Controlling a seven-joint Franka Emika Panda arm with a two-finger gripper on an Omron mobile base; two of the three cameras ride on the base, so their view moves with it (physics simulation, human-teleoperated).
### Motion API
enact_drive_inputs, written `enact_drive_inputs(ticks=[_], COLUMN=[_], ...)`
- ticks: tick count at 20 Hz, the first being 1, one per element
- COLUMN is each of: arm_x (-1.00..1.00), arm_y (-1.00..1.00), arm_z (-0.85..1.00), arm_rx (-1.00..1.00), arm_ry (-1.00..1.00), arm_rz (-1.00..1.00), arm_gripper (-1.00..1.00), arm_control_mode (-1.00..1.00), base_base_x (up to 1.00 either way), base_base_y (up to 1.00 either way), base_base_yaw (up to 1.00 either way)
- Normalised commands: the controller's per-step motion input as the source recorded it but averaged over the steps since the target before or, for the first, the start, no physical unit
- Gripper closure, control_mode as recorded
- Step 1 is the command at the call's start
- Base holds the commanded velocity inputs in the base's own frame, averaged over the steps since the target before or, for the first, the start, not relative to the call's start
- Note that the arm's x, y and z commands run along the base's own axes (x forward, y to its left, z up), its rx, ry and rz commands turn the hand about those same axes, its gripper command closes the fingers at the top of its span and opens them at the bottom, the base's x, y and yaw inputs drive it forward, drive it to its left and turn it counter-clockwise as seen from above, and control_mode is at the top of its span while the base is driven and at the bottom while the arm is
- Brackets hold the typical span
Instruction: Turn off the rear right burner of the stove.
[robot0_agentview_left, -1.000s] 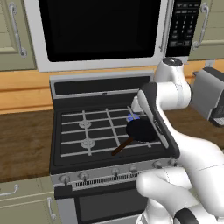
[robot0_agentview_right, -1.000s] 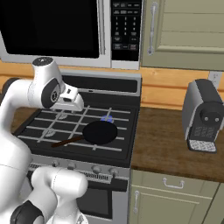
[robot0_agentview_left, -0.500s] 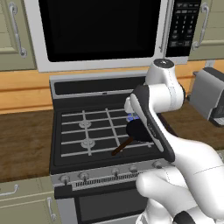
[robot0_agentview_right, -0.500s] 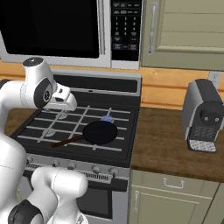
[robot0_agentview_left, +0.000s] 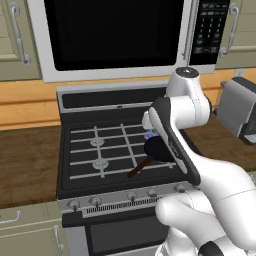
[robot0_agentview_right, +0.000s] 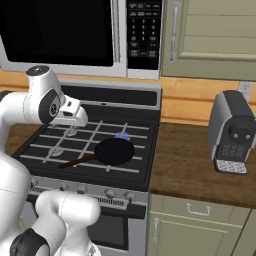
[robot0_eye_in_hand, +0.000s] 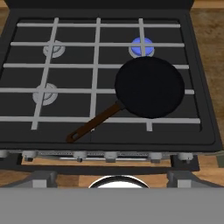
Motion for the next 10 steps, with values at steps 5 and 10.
enact_drive_inputs(ticks=[5,10], arm_x=[0.00,-0.03], arm_y=[0.00,0.00], arm_z=[0.00,0.00], arm_rx=[0.00,0.00], arm_ry=[0.00,-0.05], arm_rz=[0.00,0.00], arm_gripper=[-1.00,-1.00], arm_control_mode=[-1.00,-1.00], base_base_x=[0.00,0.00], base_base_y=[0.00,0.00], base_base_yaw=[0.00,0.00])
